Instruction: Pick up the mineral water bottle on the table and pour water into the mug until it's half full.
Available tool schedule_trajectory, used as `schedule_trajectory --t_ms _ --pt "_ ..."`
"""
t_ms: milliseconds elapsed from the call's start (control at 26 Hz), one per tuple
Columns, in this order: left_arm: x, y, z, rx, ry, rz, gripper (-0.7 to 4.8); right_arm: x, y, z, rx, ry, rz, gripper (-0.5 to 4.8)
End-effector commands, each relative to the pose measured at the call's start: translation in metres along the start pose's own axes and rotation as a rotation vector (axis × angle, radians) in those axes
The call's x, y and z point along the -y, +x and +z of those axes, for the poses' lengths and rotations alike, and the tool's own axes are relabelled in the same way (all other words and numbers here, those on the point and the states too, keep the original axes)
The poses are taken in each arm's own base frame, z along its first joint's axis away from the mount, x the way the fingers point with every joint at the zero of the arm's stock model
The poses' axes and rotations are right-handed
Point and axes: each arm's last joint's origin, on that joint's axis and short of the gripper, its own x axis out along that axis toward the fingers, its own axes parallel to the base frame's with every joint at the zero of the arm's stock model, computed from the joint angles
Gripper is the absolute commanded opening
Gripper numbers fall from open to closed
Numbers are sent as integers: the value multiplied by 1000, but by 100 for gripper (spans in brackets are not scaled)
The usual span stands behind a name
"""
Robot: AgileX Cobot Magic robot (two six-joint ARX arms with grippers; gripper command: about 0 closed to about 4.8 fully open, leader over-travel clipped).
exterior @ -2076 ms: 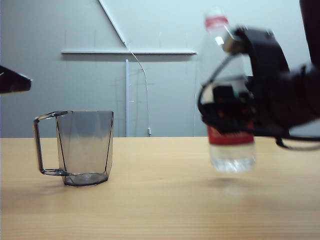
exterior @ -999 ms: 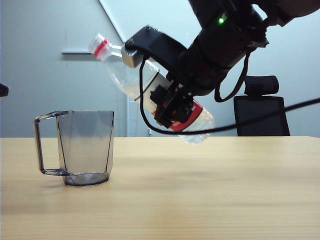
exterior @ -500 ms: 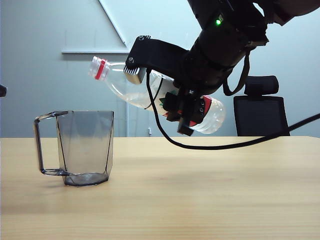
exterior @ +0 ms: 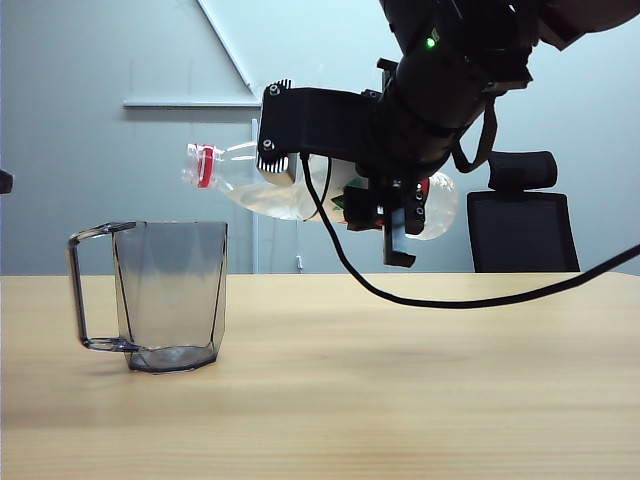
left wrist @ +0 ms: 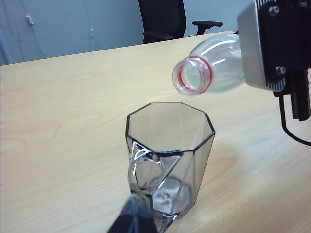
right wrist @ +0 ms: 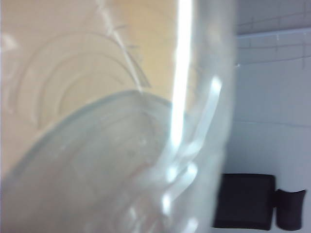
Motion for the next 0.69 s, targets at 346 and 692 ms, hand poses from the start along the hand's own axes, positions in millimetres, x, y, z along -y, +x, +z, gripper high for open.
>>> schedule_trajectory --t_ms 346,692 --pt "0 0 2 10 -4 -3 -2 18 -4 4 -13 -48 -141 208" --pt "0 0 2 10 -4 -3 -2 19 -4 4 -38 -117 -147 208"
